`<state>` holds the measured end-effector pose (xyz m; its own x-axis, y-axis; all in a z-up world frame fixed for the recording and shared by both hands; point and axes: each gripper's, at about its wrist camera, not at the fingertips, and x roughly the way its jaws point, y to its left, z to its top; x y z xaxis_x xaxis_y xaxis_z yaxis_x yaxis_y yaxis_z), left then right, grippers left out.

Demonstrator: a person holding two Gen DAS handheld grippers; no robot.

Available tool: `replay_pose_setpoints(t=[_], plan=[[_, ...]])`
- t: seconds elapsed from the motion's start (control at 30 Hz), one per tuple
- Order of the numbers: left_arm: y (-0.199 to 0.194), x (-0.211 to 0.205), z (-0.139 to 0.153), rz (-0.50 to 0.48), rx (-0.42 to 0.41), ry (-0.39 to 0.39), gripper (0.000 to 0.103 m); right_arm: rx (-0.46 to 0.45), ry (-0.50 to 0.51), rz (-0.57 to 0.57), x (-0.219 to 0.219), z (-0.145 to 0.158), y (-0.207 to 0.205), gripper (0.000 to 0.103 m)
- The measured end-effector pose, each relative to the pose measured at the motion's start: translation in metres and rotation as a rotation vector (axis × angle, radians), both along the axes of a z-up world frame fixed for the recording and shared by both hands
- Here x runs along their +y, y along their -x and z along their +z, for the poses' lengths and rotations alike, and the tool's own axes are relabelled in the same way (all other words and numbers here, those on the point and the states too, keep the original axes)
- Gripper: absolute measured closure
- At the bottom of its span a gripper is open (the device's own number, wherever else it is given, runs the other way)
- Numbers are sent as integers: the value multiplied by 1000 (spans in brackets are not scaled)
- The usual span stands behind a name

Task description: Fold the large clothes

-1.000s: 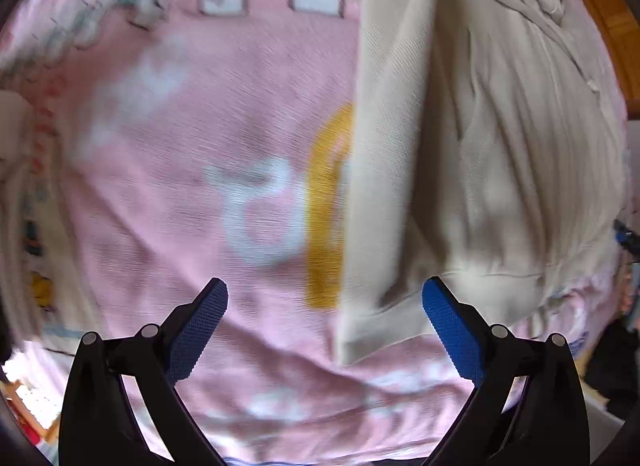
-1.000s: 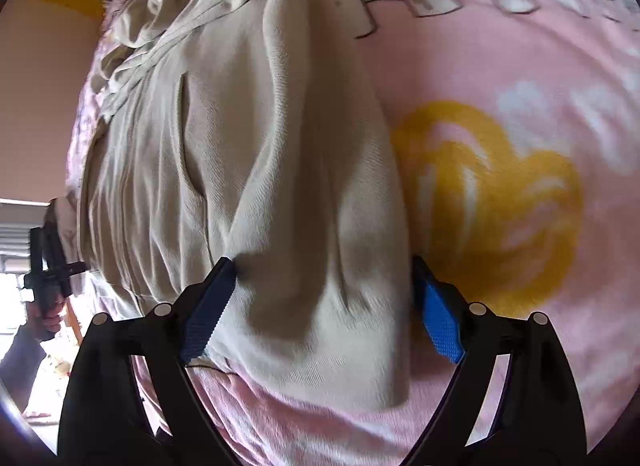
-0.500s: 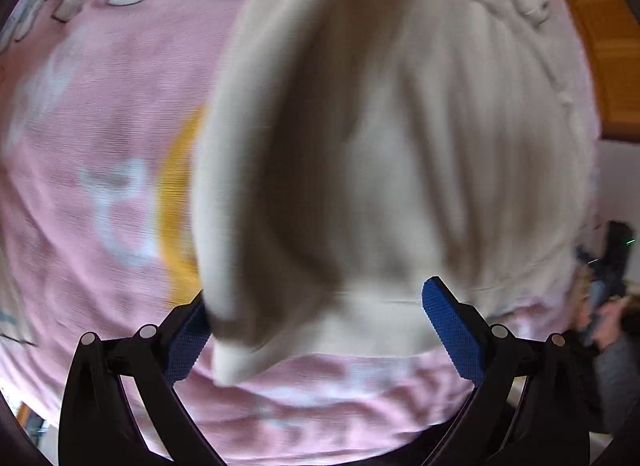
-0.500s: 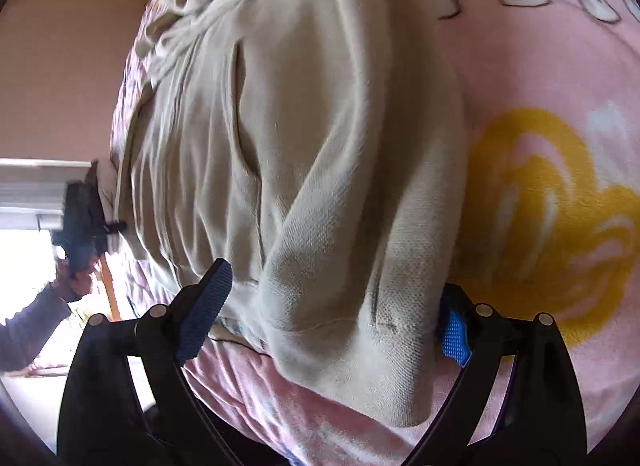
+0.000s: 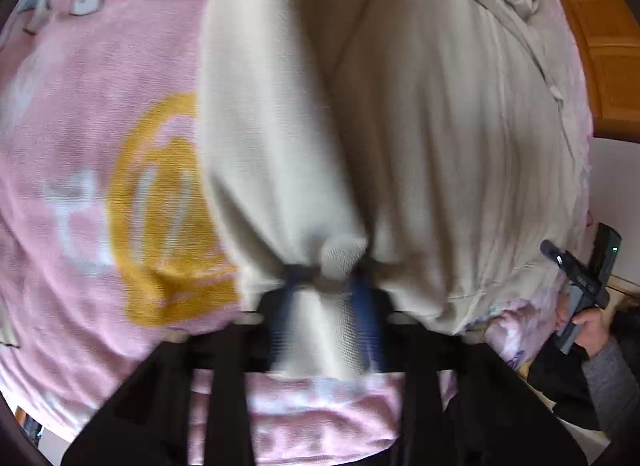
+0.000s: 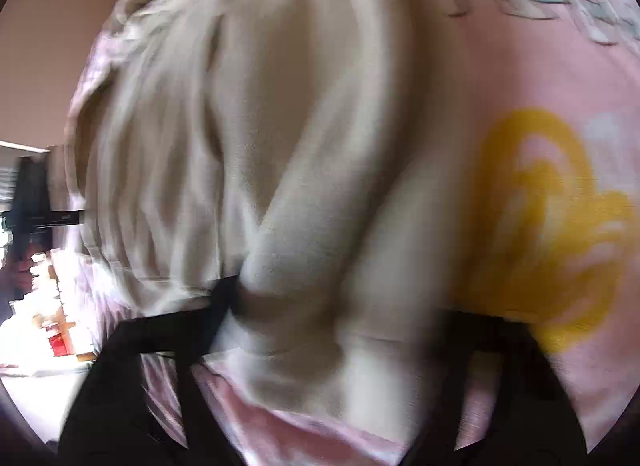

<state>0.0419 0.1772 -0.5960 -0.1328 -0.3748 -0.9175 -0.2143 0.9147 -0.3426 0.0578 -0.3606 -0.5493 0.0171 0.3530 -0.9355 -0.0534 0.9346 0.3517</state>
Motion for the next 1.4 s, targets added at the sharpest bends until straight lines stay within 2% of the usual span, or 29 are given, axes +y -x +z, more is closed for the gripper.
replay_pose_setpoints(t=[0.07, 0.13, 0.2, 0.37, 0.57, 0.67, 0.73, 0.83, 0.87, 0.97, 1.03, 1.1, 1.13, 1.17, 1.23, 1.27, 1.4], plan=[[2, 4, 1, 12, 3, -4, 90, 23, -48, -29, -8, 1, 1, 62], [5, 8, 4, 1, 2, -30, 91, 34, -81, -25, -4, 6, 1, 81], [11, 12, 7, -8, -3, -49, 92, 42, -108, -23, 2, 16, 1, 85], [34, 7, 26, -37, -2, -133, 93, 59, -149, -59, 1, 41, 6, 86], [57, 43, 47, 19, 5, -209, 93, 40, -191, -72, -1, 68, 7, 86], [62, 55, 57, 19, 6, -226, 94, 61, -222, -100, 1, 77, 10, 86], [64, 64, 69, 14, -1, -211, 96, 73, -234, -108, 0, 84, 14, 87], [68, 69, 87, -32, -1, -227, 98, 79, -235, -98, -7, 93, 23, 88], [70, 73, 90, -43, 12, -234, 102, 79, -233, -106, -8, 97, 26, 88], [74, 88, 80, -79, 41, -247, 102, 78, -247, -146, -10, 92, 23, 88], [73, 90, 64, -70, 59, -222, 102, 79, -207, -117, -6, 79, 19, 88], [66, 91, 48, -66, 54, -216, 93, 92, -208, -116, -3, 65, 16, 88], [61, 91, 42, -69, 44, -217, 62, 97, -204, -118, -3, 60, 15, 88], [58, 89, 39, -63, 34, -227, 12, 95, -208, -115, -1, 57, 15, 88], [47, 92, 43, -48, -45, -257, 8, 97, -223, -122, -5, 57, 17, 88], [41, 92, 42, -59, -61, -247, 8, 99, -230, -130, -7, 57, 17, 88], [30, 81, 29, -93, -45, -171, 8, 118, -246, -153, -12, 55, 19, 88]])
